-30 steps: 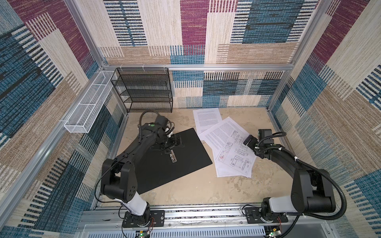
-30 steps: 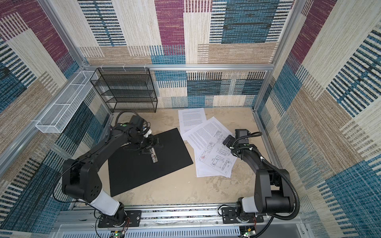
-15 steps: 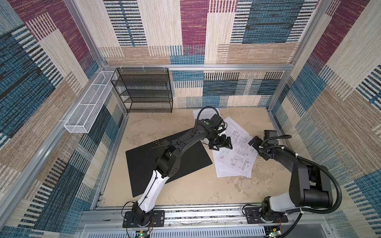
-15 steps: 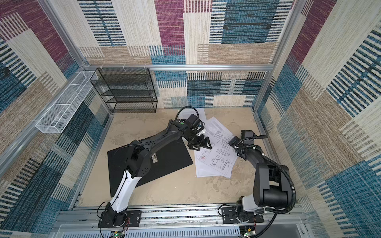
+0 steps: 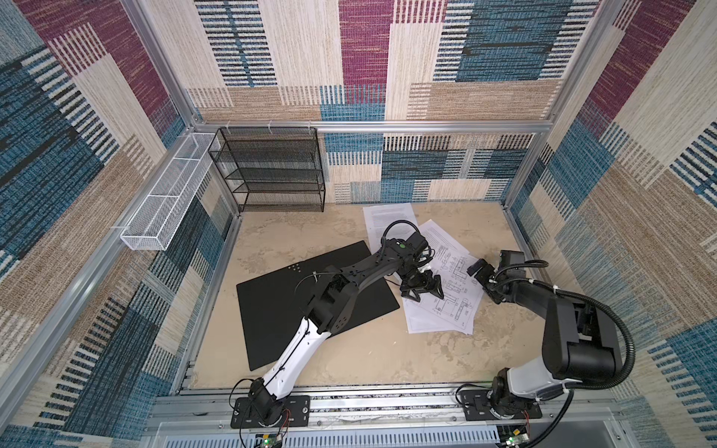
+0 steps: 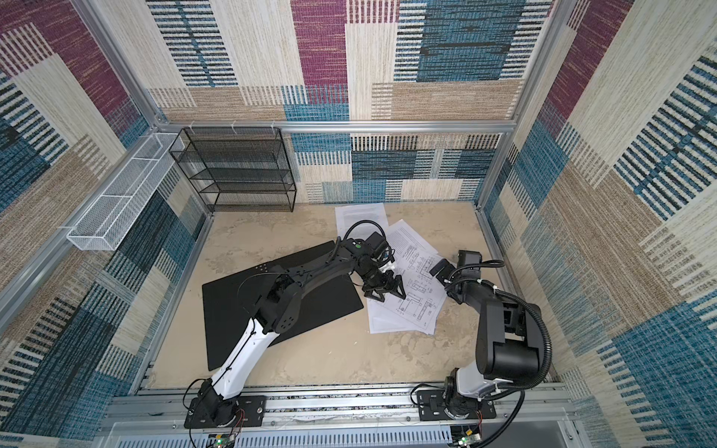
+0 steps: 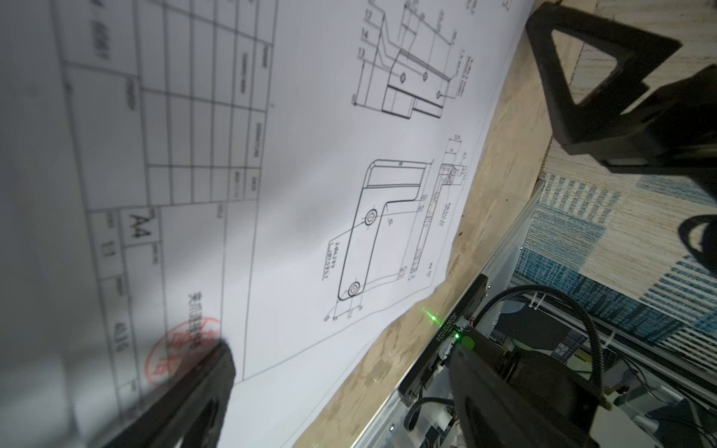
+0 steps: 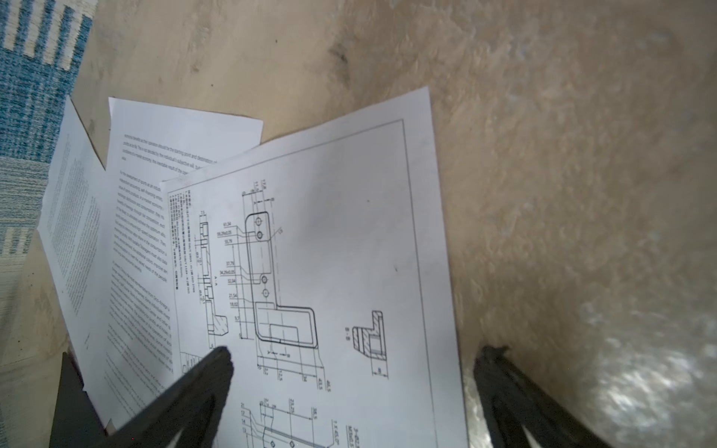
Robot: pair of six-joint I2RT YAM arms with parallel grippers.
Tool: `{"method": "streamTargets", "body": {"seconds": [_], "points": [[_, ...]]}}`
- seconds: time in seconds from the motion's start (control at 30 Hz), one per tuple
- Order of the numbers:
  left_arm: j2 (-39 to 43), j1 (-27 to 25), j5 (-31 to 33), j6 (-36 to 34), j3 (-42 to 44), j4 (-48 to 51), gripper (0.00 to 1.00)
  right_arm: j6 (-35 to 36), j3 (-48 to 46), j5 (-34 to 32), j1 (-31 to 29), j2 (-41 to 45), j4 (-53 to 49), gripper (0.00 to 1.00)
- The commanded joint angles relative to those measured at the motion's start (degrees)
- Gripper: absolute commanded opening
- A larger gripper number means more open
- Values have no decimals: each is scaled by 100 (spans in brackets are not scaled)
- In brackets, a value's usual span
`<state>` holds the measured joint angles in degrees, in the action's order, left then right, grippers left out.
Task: Put the files into the folder
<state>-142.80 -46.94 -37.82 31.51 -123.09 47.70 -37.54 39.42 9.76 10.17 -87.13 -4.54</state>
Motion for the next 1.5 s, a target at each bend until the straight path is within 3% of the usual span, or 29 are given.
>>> {"method": "streamTargets", "body": {"seconds": [0.0, 0.27, 0.53, 0.7, 0.93, 1.27, 1.47], "points": [[-90, -31, 386, -60, 291, 275, 89, -20, -91, 314, 2, -87, -216, 100], [-142, -18, 662, 7, 801, 293, 88, -146, -421, 1335, 2, -115, 4, 100], [-285, -3, 788, 192, 837, 293, 88, -263, -881, 2016, 2, 817, -315, 100], [-321, 11, 792, 208, 897, 297, 88, -149, -785, 1740, -2, 1403, -721, 100], [-169, 60, 784, 211, 1190, 148, 87, 144, -376, 1017, -2, 1104, -981, 99], [-103, 71, 756, 227, 1420, 2, 86, 316, 208, 921, -14, 331, -765, 100], [-145, 80, 732, 216, 1481, -37, 86, 238, 197, 1012, -138, 645, -836, 99]]}}
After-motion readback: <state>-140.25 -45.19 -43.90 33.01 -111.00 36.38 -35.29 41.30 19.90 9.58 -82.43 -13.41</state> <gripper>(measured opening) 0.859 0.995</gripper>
